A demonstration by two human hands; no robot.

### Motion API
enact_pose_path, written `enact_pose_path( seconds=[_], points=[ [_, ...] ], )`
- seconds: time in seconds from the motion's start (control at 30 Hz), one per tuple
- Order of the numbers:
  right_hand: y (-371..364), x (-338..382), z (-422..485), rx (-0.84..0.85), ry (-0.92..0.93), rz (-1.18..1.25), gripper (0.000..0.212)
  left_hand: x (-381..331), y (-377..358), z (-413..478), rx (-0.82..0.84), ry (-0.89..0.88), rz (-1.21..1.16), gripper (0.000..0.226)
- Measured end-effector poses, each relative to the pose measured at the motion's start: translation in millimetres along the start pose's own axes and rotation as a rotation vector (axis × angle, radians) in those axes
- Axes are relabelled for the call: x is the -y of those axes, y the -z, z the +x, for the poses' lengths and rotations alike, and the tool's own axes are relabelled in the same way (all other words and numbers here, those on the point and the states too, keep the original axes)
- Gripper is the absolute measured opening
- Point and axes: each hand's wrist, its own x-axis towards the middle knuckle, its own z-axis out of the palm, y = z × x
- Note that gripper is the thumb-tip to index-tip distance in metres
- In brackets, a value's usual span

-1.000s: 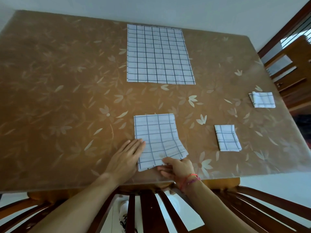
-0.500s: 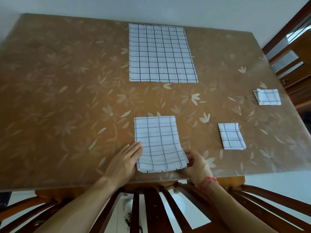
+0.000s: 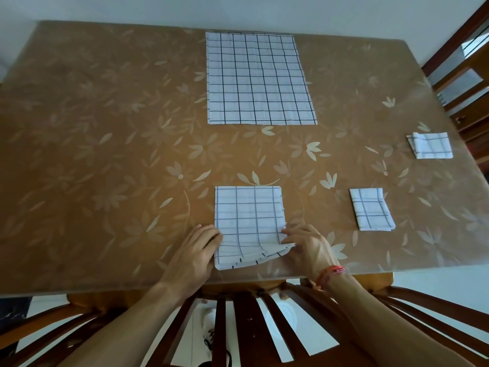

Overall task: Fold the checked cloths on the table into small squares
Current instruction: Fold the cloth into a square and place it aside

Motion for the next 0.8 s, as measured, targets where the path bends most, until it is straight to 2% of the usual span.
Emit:
enact_pose_path(
  seconds=[0.13, 0.3, 0.6, 0.8],
  points=[
    [2.2, 2.5, -1.6, -0.015, -0.045, -0.012, 0.024, 2.2, -0.8, 3.3, -0.092, 0.029, -0.043, 0.035],
    [7.8, 7.5, 9.0, 0.066, -0.232, -0.094, 0.01, 3.8, 0.0, 12.3, -0.122, 0.128, -0.034, 0.031],
    [8.6, 11.1, 38.4, 0.095, -0.344, -0.117, 0.015, 4.1, 6.3, 34.2, -0.117, 0.299, -0.089, 0.022],
    [5.5, 10.0, 59.8, 0.137, -0.409, -0.076, 0.016, 12.7, 3.7, 50.4, -0.108, 0.345, -0.075, 0.036]
  ],
)
